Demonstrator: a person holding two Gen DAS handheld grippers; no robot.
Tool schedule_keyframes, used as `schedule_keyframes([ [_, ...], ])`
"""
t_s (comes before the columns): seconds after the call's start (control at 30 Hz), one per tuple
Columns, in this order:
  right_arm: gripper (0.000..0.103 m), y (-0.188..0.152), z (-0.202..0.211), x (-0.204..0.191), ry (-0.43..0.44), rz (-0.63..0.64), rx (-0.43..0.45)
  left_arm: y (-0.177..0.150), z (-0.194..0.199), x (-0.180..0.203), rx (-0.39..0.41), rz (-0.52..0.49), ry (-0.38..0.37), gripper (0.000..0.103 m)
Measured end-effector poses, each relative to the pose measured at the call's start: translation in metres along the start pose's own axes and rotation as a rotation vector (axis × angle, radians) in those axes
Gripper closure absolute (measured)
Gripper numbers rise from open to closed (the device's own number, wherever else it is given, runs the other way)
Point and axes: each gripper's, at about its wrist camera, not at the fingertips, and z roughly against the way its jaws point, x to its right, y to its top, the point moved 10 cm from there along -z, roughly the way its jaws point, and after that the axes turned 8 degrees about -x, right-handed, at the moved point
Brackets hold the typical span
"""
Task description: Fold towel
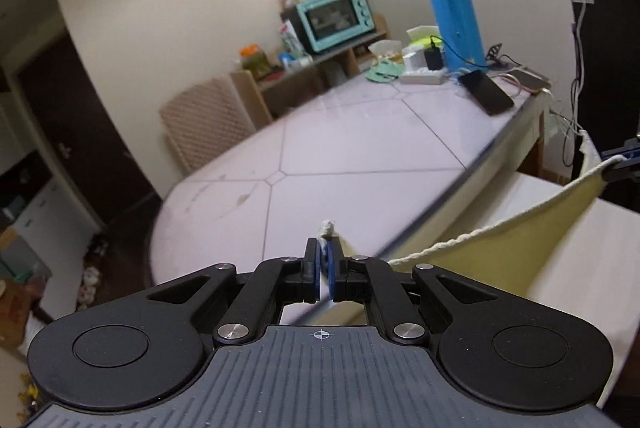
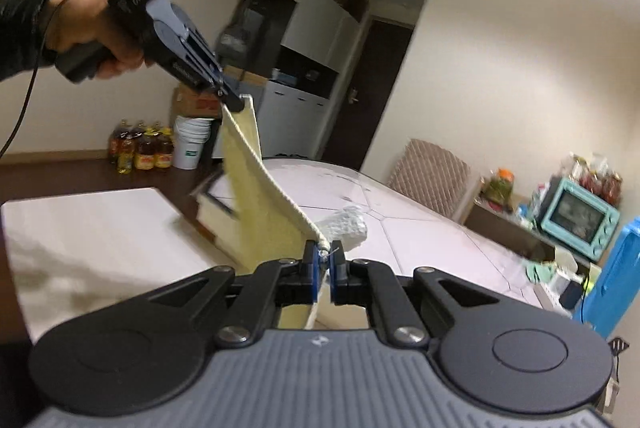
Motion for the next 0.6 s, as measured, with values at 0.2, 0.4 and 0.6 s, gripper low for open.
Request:
schedule_keyframes([
  [0.2,0.097,-0.074,-0.007,-0.069,0.158,-0.045,-0.129,-0.122,-0.021,0.066,-0.151,0.072,-0.106,0.099],
  [0.4,0.097,-0.133,-0.012,-0.097,0.258,-0.119,-0.229,-0.198,-0.020,0.095,-0.202,0.187,-0.172,0.099],
  [0.6,0.097,-0.158,-0.007,-0.107,0.294,-0.034,-0.269,-0.230,-0.010,0.107,-0.202,0.284,-0.183,0.099],
])
